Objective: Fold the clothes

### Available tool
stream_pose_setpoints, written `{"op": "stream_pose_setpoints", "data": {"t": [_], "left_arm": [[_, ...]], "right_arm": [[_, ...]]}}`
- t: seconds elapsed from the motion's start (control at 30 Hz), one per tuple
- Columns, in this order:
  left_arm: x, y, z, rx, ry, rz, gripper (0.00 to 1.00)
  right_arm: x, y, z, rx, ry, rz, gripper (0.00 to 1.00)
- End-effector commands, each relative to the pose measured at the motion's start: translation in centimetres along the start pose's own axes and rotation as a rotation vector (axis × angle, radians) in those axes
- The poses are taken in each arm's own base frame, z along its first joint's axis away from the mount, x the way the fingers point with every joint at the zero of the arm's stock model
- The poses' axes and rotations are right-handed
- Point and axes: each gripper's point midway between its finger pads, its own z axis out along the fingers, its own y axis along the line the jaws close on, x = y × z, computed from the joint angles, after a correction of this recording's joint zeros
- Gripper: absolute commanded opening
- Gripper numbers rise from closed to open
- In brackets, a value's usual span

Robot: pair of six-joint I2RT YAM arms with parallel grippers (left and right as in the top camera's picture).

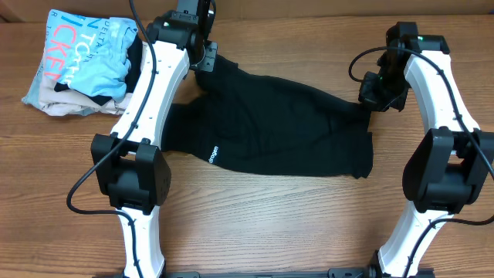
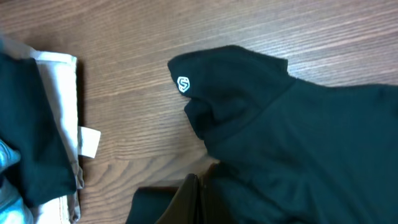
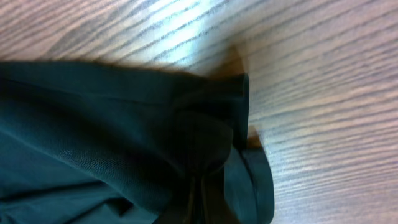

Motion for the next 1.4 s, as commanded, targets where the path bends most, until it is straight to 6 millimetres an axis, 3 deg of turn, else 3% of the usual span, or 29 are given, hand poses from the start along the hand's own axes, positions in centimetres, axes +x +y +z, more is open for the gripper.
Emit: {"op": "stream_pose_setpoints", "data": {"t": [0.0, 0.07, 0.27, 0.37, 0.5, 0.63, 0.8, 0.93, 1.0, 1.1, 1.2, 1.23, 1.37], "left_arm": [[-0.8, 0.4, -0.2, 0.013, -0.033, -0.021, 0.04], [-1.3, 0.1, -0.2, 0.037, -0.053, -0.016, 0.09], [-3.6, -1.3, 2.2, 0.117, -0.140, 0.032, 0.55], [-4.1, -2.1, 4.4, 0.203, -0.159, 0.018, 0.65], [-4.4, -1.1, 6.5, 0.279, -0.143, -0.094, 0.68], [-4.8, -0.4, 4.7, 0.387, -0.113, -0.161, 0.67], [-4.3, 0.3, -0.5, 0.340, -0.043, -0.147, 0.67], [-2.8, 0.7, -1.1, 0.222, 0.015, -0.091, 0.72], [-2.9, 0.5, 0.1, 0.220, 0.016, -0.077, 0.76], [-3.5, 0.4, 3.4, 0.224, 0.000, -0.084, 0.79], [-3.3, 0.5, 7.6, 0.221, 0.005, -0.092, 0.80], [-2.5, 0.1, 10.8, 0.221, 0.028, -0.094, 0.79], [-1.1, 0.0, 14.8, 0.221, 0.062, -0.109, 0.79]], "right_arm": [[0.0, 0.0, -2.3, -0.020, -0.035, 0.010, 0.04], [0.5, -0.1, -2.2, -0.014, -0.014, 0.012, 0.04], [-0.1, 0.1, -2.1, -0.026, -0.041, 0.003, 0.04], [-0.4, 0.3, -2.1, -0.032, -0.051, 0.001, 0.04], [-0.5, 0.3, -2.1, -0.032, -0.054, 0.001, 0.04], [-0.5, 0.3, -2.1, -0.034, -0.056, 0.001, 0.04], [-0.5, 0.3, -2.1, -0.034, -0.057, 0.001, 0.04], [-0.5, 0.3, -2.1, -0.034, -0.056, 0.001, 0.04], [-0.5, 0.3, -2.1, -0.034, -0.057, 0.001, 0.04], [-0.6, 0.3, -2.1, -0.034, -0.058, 0.001, 0.04], [-0.6, 0.4, -2.1, -0.034, -0.060, 0.000, 0.04], [-0.6, 0.4, -2.1, -0.034, -0.059, 0.000, 0.04], [-0.6, 0.4, -2.1, -0.035, -0.060, 0.000, 0.04]]}}
